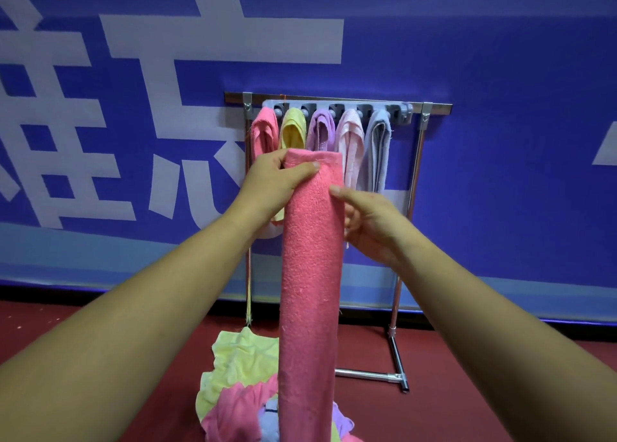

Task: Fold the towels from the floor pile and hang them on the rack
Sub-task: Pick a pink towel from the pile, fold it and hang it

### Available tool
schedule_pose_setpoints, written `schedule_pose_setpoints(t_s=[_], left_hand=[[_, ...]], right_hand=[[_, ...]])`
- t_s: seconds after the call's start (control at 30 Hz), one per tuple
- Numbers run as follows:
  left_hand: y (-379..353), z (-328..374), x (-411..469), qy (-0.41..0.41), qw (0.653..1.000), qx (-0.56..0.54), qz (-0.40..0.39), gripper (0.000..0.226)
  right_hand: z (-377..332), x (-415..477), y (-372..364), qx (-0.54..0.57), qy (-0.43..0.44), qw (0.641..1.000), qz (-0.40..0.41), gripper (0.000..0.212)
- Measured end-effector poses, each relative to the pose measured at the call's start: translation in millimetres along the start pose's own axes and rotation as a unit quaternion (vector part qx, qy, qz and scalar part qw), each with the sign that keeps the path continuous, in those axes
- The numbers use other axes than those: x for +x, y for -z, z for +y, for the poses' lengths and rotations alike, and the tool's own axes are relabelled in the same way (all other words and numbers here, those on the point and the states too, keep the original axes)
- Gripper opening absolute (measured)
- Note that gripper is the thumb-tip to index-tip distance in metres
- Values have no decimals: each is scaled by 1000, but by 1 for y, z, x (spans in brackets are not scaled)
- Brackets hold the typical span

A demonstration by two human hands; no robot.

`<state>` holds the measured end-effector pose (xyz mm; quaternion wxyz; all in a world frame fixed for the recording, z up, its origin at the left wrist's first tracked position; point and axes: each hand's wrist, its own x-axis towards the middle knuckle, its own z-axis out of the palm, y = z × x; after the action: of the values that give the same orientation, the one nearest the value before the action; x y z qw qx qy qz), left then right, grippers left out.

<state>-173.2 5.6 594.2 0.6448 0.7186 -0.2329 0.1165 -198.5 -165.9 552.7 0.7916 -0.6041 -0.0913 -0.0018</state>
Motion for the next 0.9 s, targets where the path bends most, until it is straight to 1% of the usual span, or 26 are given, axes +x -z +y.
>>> schedule_pose_setpoints(t_s=[0.03,0.1,0.17,0.23,0.3,0.33,0.37,0.4,0.43,0.47,0.5,0.53,0.6,0.67,0.73,0.83,0.87,0.9], left_hand=[[1,0,0,6,1000,-2,9,7],[4,-2,3,22,999,1,25,5],[8,-7,4,49,998,14,41,4],[9,-13,6,87,994,3,70,3],[10,-18,7,135,984,-49,101,5],[10,-19,5,161,976,-106,97,12],[10,-19,4,178,964,-187,69,23],[11,-20,1,183,944,-272,21,37],[12,-22,-3,180,926,-331,-33,51],[13,-26,-7,173,919,-347,-77,59],[12,-31,-11,167,923,-330,-108,62],[9,-38,-17,164,937,-282,-125,58],[4,-56,-29,159,962,-163,-148,41],[2,-73,-37,151,972,-101,-150,21],[3,-79,-43,148,973,-109,-139,13],[0,-74,-45,131,973,-135,-132,15],[-3,-71,-44,127,973,-146,-128,15],[-5,-68,-43,126,972,-155,-122,15]], right_hand=[[9,-3,2,-3,-18,1000,-8,16],[25,-8,5,9,-26,1000,-11,7],[32,-11,2,25,-10,1000,2,8],[31,-11,-2,40,13,999,25,11],[25,-8,-7,50,32,997,41,16],[21,-7,-10,48,41,997,45,15],[17,-5,-12,46,47,997,52,12],[13,-3,-13,48,49,996,60,8],[8,0,-14,52,51,995,67,7],[3,2,-16,57,53,994,74,6],[-1,4,-16,59,55,993,82,5],[-6,6,-17,59,58,993,88,4],[-14,10,-17,42,61,992,104,3],[-20,14,-15,17,60,990,123,9],[-24,18,-12,-8,49,990,134,10],[-25,24,-7,-14,27,987,160,4],[-24,26,-6,-4,19,985,169,4],[-23,29,-4,7,11,985,175,9]])
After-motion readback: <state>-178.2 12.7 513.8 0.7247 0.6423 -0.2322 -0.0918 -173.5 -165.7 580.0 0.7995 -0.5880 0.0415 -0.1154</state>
